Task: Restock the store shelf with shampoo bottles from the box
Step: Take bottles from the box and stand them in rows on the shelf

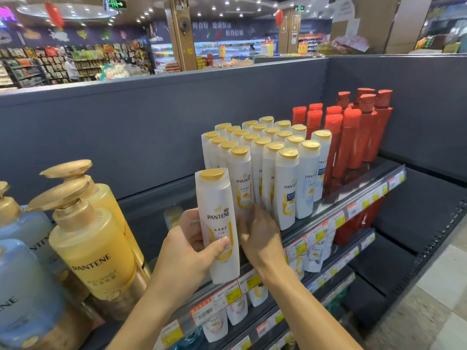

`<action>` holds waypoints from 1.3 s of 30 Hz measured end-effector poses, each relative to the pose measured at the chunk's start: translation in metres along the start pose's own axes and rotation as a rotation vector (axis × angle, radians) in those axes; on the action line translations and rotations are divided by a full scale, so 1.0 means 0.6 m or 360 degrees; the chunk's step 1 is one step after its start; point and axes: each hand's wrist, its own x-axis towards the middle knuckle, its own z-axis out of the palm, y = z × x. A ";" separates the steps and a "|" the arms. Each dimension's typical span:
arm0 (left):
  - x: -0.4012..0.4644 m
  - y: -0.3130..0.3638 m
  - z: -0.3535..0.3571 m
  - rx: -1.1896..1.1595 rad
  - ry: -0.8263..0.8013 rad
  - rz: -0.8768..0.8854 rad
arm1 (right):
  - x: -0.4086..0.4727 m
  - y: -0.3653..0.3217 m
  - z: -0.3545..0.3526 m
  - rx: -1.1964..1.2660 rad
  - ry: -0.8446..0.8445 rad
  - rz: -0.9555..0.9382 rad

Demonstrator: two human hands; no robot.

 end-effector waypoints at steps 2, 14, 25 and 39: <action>0.008 0.003 0.005 0.0018 0.0020 0.0033 | -0.020 0.010 -0.013 -0.0090 -0.0125 -0.0141; 0.096 0.005 0.087 0.0255 0.0101 0.0132 | -0.078 0.066 -0.079 -0.0842 -0.0313 -0.0559; 0.109 -0.040 0.129 0.0316 0.0188 0.0146 | -0.085 0.058 -0.083 -0.0837 -0.0269 -0.0573; 0.114 -0.035 0.148 0.0191 0.0175 0.0065 | -0.087 0.061 -0.075 -0.0812 -0.0272 -0.0519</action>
